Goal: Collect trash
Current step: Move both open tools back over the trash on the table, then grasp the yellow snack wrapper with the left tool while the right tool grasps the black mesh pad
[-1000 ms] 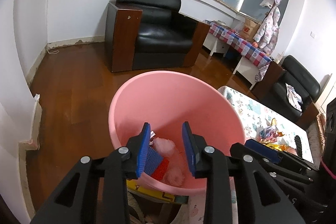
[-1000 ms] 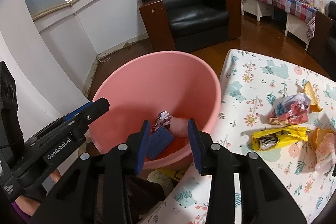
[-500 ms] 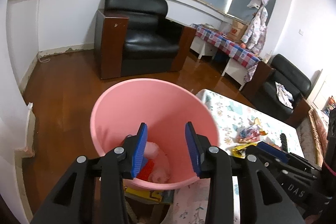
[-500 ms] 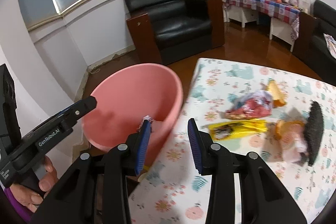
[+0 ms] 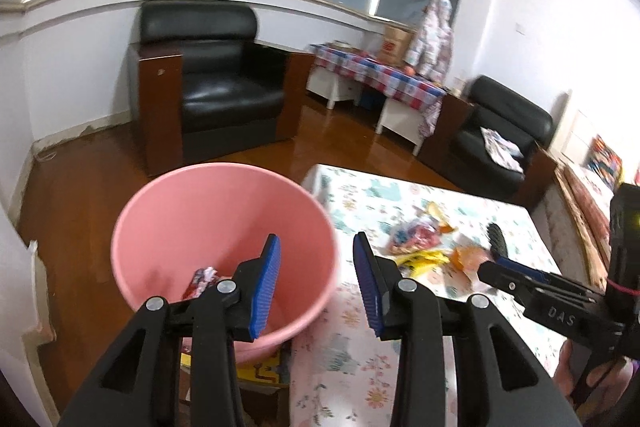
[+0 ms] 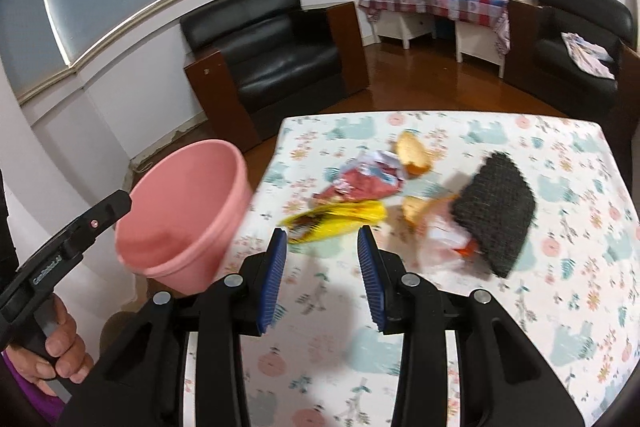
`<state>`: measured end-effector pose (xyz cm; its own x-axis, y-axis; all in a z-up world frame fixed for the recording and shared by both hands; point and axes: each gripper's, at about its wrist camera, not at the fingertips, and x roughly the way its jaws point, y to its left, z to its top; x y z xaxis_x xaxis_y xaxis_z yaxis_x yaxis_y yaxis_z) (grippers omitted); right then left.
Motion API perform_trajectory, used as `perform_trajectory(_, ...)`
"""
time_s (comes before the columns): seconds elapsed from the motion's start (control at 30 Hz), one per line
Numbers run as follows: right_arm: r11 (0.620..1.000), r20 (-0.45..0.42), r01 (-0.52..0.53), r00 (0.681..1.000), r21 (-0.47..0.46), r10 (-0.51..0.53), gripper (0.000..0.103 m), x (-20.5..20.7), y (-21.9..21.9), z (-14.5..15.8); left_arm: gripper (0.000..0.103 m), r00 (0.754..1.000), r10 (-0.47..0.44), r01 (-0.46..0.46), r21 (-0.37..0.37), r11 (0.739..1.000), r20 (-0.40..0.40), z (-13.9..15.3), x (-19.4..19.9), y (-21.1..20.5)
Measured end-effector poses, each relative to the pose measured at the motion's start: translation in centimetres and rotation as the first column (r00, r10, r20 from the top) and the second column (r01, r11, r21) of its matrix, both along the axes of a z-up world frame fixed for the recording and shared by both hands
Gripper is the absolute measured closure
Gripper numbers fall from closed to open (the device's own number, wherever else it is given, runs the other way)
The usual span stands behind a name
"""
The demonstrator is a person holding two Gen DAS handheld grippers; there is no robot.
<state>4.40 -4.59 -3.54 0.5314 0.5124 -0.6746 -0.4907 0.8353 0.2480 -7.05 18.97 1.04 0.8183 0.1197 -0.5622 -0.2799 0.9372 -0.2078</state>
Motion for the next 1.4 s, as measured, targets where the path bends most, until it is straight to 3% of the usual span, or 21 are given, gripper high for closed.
perform_trajectory(0.23, 0.998, 0.000, 0.067, 0.998, -0.002, -0.067, 0.065, 0.2, -3.1, -0.6, 0.060, 0.987, -0.155, 0.157, 0.048, 0.986, -0.047, -0.6, 2.1, -3.5)
perform_trajectory(0.57, 0.986, -0.040, 0.162, 0.986, 0.029, -0.161, 0.065, 1.4, -6.9, -1.7, 0.054, 0.922, -0.347, 0.369, 0.126, 0.921, -0.171, -2.9, 7.2, -8.0)
perform_trajectory(0.87, 0.974, -0.050, 0.221, 0.974, 0.039, -0.219, 0.065, 2.7, -9.5, -2.3, 0.053, 0.880, -0.382, 0.434, 0.155, 0.887, -0.282, -6.6, 13.0, -9.2)
perform_trajectory(1.13, 0.961, -0.091, 0.272, 0.960, 0.057, -0.266, 0.065, 4.0, -11.4, -3.5, 0.053, 0.844, -0.417, 0.493, 0.182, 0.851, -0.337, -9.0, 15.2, -10.1)
perform_trajectory(1.3, 0.956, -0.117, 0.285, 0.954, 0.065, -0.276, 0.065, 4.5, -11.6, -4.1, 0.088, 0.846, -0.432, 0.499, 0.179, 0.848, -0.312, -8.7, 14.6, -10.3)
perform_trajectory(1.4, 0.957, -0.119, 0.282, 0.955, 0.068, -0.273, 0.065, 4.7, -11.4, -4.0, 0.101, 0.844, -0.445, 0.502, 0.152, 0.851, -0.299, -8.3, 13.8, -10.5)
